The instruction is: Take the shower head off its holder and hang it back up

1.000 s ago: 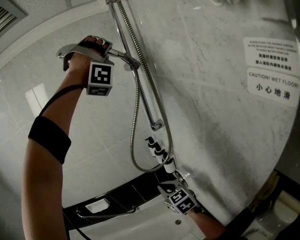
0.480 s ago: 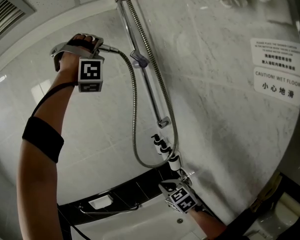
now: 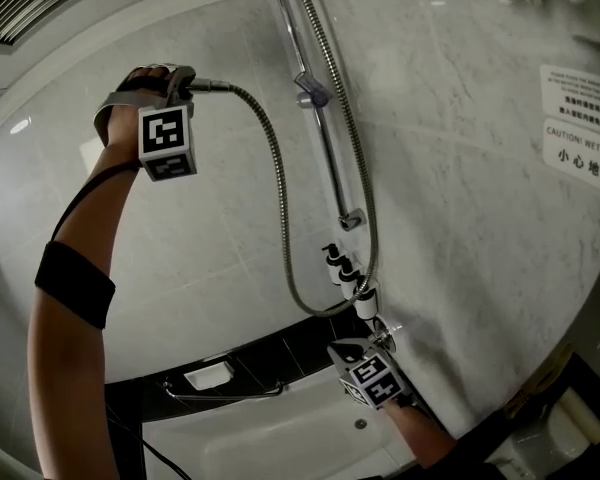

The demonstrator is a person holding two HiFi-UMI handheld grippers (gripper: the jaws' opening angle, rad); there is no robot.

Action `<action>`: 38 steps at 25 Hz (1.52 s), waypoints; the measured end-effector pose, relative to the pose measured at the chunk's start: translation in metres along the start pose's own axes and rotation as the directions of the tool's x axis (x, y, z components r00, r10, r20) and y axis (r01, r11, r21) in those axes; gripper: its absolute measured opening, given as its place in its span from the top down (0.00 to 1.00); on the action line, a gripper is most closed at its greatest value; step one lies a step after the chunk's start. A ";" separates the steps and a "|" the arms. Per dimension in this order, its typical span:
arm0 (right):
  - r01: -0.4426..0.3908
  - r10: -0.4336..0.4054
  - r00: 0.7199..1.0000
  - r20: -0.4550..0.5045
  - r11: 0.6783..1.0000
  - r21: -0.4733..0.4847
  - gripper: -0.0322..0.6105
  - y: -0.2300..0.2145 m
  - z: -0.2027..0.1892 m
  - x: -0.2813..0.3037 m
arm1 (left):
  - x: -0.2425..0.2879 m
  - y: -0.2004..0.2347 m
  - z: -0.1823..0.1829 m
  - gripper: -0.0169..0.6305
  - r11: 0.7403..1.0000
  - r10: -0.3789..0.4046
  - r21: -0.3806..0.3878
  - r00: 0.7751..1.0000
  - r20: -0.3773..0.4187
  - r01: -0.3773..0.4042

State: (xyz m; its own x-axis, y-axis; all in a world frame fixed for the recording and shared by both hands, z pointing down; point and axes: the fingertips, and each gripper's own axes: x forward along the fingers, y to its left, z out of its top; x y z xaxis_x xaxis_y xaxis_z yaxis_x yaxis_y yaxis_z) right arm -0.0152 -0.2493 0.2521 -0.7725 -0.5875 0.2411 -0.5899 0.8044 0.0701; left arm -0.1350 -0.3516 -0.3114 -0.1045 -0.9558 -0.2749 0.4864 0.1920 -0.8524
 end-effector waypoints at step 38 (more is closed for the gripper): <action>0.038 -0.035 0.998 -0.061 0.998 0.049 0.92 0.069 -0.042 0.007 | -0.300 -0.480 -0.061 0.78 0.008 -0.399 -0.995 0.913 0.085 0.096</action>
State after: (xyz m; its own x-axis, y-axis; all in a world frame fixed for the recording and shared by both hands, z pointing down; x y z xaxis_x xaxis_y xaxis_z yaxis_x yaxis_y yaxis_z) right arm -0.0516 -0.1944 0.2995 -0.7358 -0.6087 0.2969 -0.6295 0.7763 0.0317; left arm -0.3902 -0.1431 0.1532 -0.2162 -0.9680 0.1271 -0.8696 0.1318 -0.4758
